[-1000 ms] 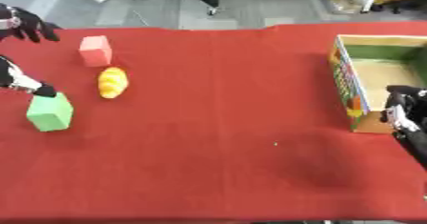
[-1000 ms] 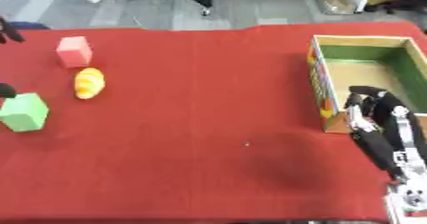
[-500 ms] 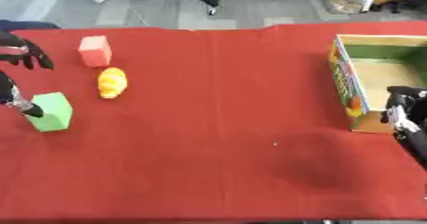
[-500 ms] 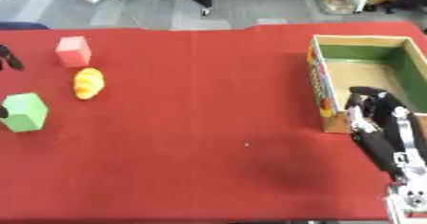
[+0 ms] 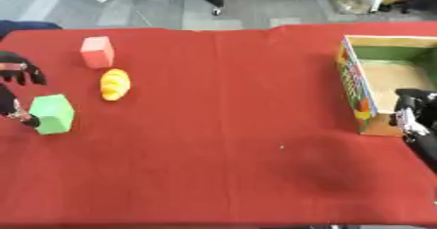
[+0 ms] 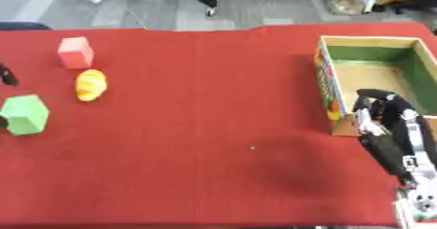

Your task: Pick up the objects with one hand, pass them to the other hand, and then place them into the box on the other side of the table.

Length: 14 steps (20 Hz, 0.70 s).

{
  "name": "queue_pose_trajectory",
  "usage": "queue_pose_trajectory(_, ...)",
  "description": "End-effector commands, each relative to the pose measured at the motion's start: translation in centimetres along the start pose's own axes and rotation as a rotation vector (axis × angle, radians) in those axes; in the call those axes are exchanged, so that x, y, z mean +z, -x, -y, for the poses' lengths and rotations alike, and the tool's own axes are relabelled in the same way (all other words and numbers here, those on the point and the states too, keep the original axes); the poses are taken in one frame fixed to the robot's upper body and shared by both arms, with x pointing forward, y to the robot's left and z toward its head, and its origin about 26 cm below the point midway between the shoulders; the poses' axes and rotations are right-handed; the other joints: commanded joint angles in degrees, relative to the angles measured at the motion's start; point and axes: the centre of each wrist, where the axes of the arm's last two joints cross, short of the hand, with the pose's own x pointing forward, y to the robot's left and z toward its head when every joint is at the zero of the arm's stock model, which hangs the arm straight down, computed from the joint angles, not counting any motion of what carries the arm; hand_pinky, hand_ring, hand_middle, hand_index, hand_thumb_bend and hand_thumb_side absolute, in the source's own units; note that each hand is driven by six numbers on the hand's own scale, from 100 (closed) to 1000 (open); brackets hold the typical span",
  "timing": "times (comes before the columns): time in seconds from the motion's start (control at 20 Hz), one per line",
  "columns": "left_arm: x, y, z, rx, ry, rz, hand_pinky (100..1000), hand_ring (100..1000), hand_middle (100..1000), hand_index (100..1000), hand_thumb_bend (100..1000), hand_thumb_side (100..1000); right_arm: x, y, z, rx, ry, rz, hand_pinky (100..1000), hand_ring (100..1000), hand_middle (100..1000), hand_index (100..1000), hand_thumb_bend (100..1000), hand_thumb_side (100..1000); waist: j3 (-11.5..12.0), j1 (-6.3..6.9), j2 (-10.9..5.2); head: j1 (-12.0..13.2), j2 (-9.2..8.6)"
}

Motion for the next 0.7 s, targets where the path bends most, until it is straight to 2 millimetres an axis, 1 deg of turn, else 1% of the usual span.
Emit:
queue_pose_trajectory(0.05,0.6,1.0,-0.8,0.007,-0.035,-0.041,796,775,783,847,588,300,-0.3,-0.4,0.5,0.017,-0.005,0.023,602,433,366,704,100,518,0.01,0.58,-1.13,0.06,0.29)
queue_pose_trajectory(0.1,0.4,1.1,-0.7,0.015,-0.043,-0.048,794,771,778,842,572,281,-0.3,-0.4,0.5,0.016,-0.005,0.022,602,433,366,704,100,518,0.02,0.58,-1.13,0.07,0.29)
queue_pose_trajectory(0.5,-1.8,1.0,1.1,0.065,-0.074,-0.071,789,760,767,831,543,266,-0.4,-0.4,0.5,0.014,-0.006,0.023,602,432,366,704,100,517,-0.06,0.52,-1.13,0.12,0.29)
queue_pose_trajectory(0.6,-2.3,0.9,1.5,0.081,-0.080,-0.063,779,740,740,805,499,227,-0.4,-0.4,0.5,0.013,-0.007,0.023,602,432,366,704,100,517,-0.09,0.51,-1.10,0.12,0.29)
queue_pose_trajectory(0.7,-2.6,0.8,1.8,0.097,-0.110,-0.057,763,697,682,756,437,177,-0.4,-0.4,0.5,0.013,-0.007,0.023,602,432,366,704,100,517,-0.12,0.49,-1.07,0.12,0.29)
